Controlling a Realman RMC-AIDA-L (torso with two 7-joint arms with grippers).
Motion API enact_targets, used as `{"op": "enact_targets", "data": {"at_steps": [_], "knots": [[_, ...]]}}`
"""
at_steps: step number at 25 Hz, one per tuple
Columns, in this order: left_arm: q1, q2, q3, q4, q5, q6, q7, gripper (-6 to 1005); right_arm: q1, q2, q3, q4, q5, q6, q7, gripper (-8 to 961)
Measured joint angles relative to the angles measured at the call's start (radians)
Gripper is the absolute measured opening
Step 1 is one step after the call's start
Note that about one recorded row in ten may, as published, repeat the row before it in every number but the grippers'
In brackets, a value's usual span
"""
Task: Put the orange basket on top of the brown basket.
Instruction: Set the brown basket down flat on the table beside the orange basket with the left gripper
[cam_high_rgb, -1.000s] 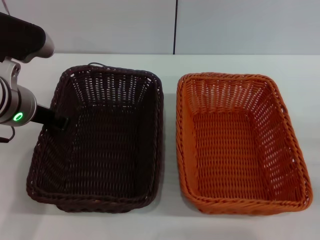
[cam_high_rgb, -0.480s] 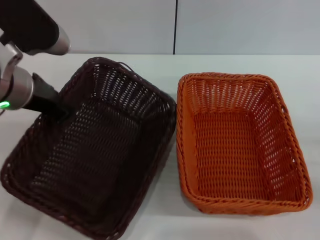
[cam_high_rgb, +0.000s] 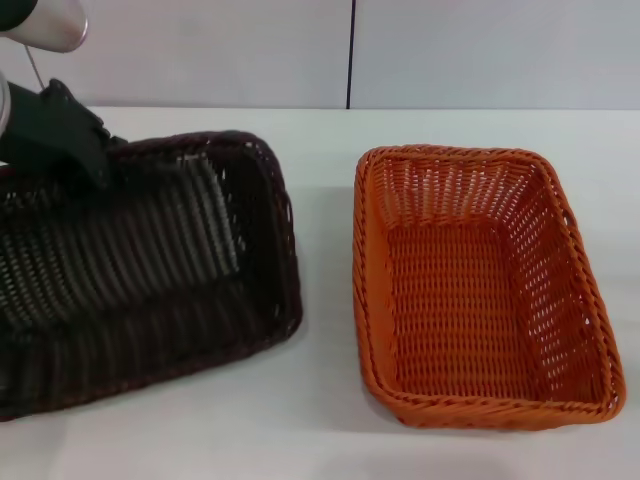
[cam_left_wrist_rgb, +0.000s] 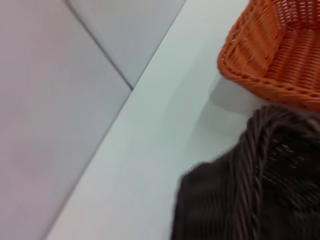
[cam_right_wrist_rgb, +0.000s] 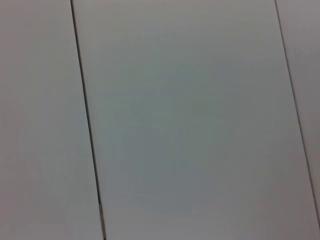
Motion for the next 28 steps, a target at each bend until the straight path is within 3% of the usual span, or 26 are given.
{"op": "enact_targets", "data": {"at_steps": [8,12,17,20,22,24,27,28], "knots": [[-0.017,0.001,-0.005,-0.013,-0.001,-0.029,0.036,218,-0.001,0.0,-0.001,-0.03,0.0,0.001,0.0,829],[-0.05,0.002,-0.007,-0.1,-0.004,-0.124,0.08,211,0.001,0.0,-0.006,-0.035,0.0,0.001,0.0,829],[-0.063,0.002,-0.007,-0.105,-0.006,-0.139,0.089,204,-0.001,0.0,-0.009,-0.036,0.0,0.001,0.0,829],[-0.108,0.0,0.046,0.006,0.001,-0.125,0.085,201,-0.001,0.0,-0.009,-0.033,0.0,0.001,0.0,829],[-0.108,0.0,0.046,0.006,0.001,-0.125,0.085,200,-0.001,0.0,-0.008,-0.029,0.0,0.0,0.0,829],[-0.167,0.001,0.045,0.125,0.019,-0.087,0.074,199,-0.001,0.0,-0.005,-0.024,0.0,-0.004,0.0,829],[-0.196,0.003,0.041,0.188,0.041,-0.069,0.066,197,-0.001,0.0,-0.004,-0.018,0.0,-0.006,0.0,829],[-0.242,0.003,0.031,0.283,0.074,-0.039,0.06,196,-0.001,0.0,-0.003,-0.015,0.0,-0.007,0.0,829]]}}
